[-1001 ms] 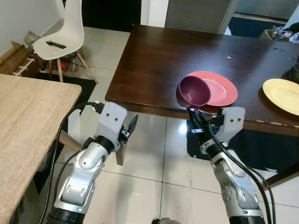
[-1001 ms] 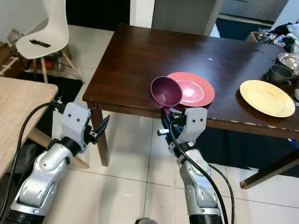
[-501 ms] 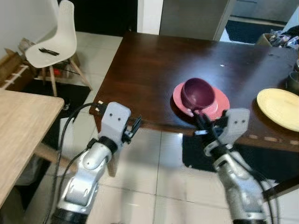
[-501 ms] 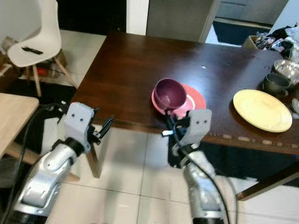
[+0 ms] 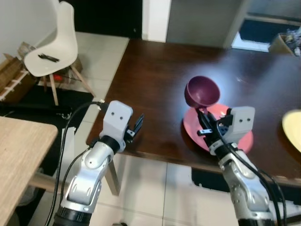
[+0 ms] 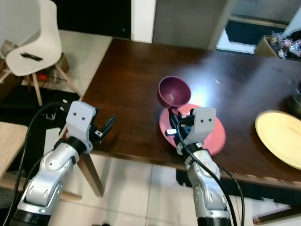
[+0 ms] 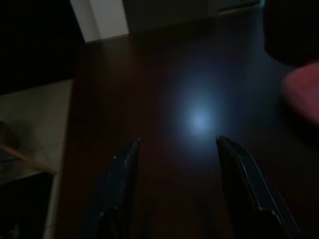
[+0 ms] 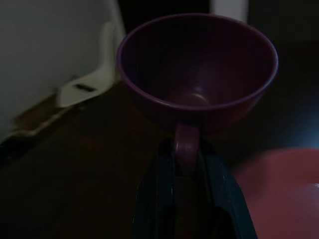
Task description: Setting the table
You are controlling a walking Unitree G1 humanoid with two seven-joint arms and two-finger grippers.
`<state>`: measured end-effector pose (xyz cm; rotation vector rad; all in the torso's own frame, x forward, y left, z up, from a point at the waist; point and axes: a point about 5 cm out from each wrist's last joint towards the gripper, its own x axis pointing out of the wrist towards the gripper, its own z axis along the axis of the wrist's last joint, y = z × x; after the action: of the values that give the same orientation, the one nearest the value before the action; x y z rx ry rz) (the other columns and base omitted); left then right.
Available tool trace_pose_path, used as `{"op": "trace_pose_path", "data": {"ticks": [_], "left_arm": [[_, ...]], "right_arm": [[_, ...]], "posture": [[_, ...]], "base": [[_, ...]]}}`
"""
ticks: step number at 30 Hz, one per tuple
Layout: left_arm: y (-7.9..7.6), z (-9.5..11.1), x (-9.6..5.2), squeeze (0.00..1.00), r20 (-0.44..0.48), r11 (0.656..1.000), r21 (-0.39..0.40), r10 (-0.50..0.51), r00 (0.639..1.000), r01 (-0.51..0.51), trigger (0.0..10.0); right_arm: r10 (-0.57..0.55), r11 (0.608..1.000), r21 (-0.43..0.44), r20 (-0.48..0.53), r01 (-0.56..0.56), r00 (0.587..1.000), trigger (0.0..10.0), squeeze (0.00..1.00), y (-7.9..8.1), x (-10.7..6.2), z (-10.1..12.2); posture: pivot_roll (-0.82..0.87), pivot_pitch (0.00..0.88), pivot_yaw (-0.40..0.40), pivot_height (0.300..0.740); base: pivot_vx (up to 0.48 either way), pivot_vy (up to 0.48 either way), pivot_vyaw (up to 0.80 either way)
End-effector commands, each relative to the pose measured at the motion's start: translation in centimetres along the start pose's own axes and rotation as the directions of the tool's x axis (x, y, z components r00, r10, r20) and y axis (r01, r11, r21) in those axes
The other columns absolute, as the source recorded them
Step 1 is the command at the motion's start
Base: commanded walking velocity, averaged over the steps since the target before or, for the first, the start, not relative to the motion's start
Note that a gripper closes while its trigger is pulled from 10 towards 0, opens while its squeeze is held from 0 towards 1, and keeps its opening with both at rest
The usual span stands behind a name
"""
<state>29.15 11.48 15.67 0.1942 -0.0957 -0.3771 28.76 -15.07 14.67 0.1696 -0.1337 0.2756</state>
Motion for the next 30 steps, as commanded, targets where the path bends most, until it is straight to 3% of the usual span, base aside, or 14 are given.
{"op": "trace_pose_path", "data": {"ticks": [1, 10, 18, 22, 27, 30], "left_arm": [[-0.4, -0.1, 0.0, 0.00, -0.004, 1.000, -0.019, -0.012, 1.000, 0.012, 10.0], [-1.0, 0.0, -0.4, 0.00, 0.004, 0.996, -0.046, -0.076, 0.997, 0.076, 10.0], [-2.2, 0.6, -0.5, 0.00, 0.017, 0.967, -0.058, -0.246, 0.969, 0.246, 10.0], [-3.5, 0.9, 0.1, 0.00, 0.023, 0.931, -0.069, -0.357, 0.934, 0.358, 10.0], [-3.8, 2.0, 2.0, 0.00, 0.034, 0.928, -0.011, -0.371, 0.928, 0.372, 10.0], [-3.8, 2.5, 2.2, 0.00, 0.040, 0.923, 0.004, -0.384, 0.923, 0.384, 10.0]], "right_arm": [[-0.027, 1.000, -0.007, -0.007, 0.027, 1.000, 10.0, 0.00, -0.8, -0.4, -0.1], [-0.037, 0.999, -0.013, 0.003, 0.037, 0.999, 10.0, 0.00, -1.4, -0.3, 0.2], [-0.016, 0.997, -0.080, -0.056, 0.011, 0.998, 10.0, 0.00, -2.3, 0.8, -0.6], [-0.073, 0.986, -0.158, -0.087, 0.059, 0.994, 10.0, 0.00, -4.0, 2.0, -1.1], [-0.080, 0.979, -0.196, -0.131, 0.053, 0.988, 10.0, 0.00, -5.3, 3.9, -1.3], [-0.075, 0.982, -0.185, -0.146, 0.047, 0.986, 10.0, 0.00, -5.7, 4.6, -1.2]], "posture": [[-0.12, 0.026, 0.027, 0.740], [-0.12, 0.026, 0.030, 0.740], [-0.10, 0.038, 0.033, 0.740], [-0.09, 0.051, 0.040, 0.740], [-0.07, 0.079, 0.066, 0.740], [-0.06, 0.084, 0.068, 0.740]], "base": [[0.360, 0.000, 0.00], [0.074, 0.000, 0.00], [0.000, 0.000, 0.00], [0.000, 0.000, 0.00], [0.000, 0.000, 0.00], [0.000, 0.000, 0.00]]}}
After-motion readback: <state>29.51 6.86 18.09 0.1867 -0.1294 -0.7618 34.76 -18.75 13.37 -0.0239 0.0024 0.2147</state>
